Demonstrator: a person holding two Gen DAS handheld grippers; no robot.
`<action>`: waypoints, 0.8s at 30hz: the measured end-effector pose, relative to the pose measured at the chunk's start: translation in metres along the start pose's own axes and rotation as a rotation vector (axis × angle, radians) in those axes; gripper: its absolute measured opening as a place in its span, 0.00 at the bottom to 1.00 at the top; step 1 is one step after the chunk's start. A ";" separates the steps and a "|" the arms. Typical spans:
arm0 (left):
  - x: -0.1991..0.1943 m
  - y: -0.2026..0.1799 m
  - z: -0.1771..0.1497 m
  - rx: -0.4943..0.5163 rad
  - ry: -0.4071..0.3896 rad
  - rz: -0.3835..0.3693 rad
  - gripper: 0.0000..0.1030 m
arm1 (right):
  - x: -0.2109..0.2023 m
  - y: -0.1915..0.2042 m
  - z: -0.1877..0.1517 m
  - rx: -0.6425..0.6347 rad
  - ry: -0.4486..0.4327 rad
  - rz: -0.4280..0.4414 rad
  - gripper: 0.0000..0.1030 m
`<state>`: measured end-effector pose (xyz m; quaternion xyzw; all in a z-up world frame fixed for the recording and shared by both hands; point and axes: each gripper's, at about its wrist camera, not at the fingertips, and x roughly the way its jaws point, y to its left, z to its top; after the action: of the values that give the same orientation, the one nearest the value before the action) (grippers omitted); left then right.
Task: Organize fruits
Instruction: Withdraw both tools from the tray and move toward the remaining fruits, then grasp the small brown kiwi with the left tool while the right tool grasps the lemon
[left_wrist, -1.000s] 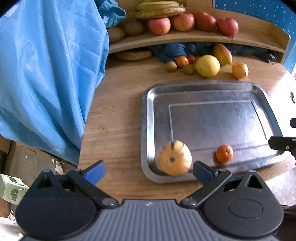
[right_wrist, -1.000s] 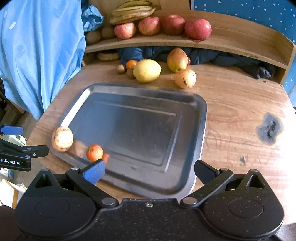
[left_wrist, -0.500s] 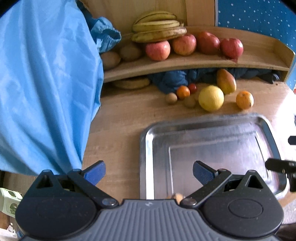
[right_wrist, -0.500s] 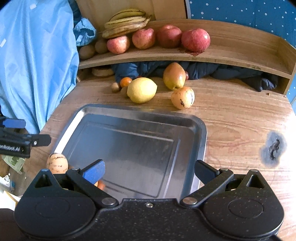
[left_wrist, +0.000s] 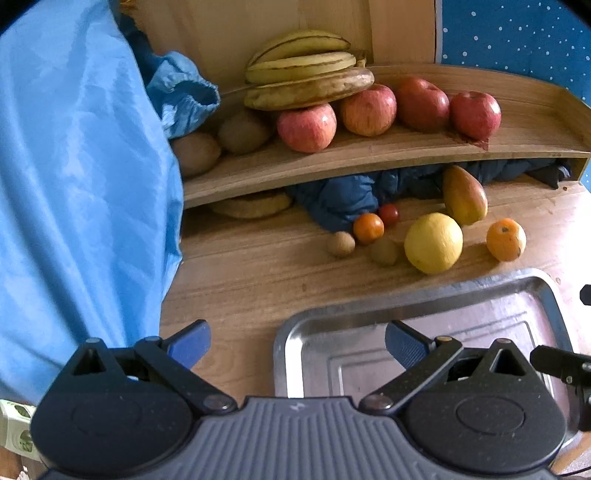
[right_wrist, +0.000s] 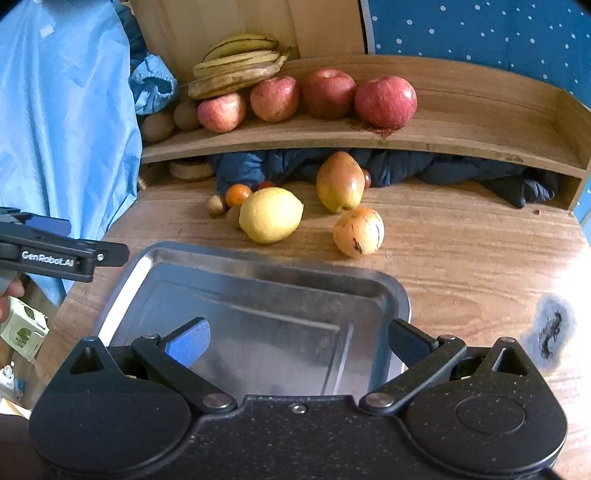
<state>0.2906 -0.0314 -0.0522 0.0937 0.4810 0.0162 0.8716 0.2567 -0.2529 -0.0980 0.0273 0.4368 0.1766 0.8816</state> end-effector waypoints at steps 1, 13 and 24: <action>0.004 0.001 0.003 0.002 -0.001 -0.004 0.99 | 0.002 0.001 0.002 -0.005 -0.005 -0.001 0.99; 0.060 0.005 0.040 0.030 0.027 -0.065 0.99 | 0.037 0.021 0.037 -0.135 -0.011 -0.010 0.99; 0.105 0.007 0.061 0.067 0.069 -0.140 0.99 | 0.076 0.031 0.063 -0.151 0.039 -0.055 0.99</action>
<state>0.3985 -0.0207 -0.1071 0.0884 0.5165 -0.0576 0.8498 0.3393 -0.1915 -0.1102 -0.0548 0.4399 0.1856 0.8770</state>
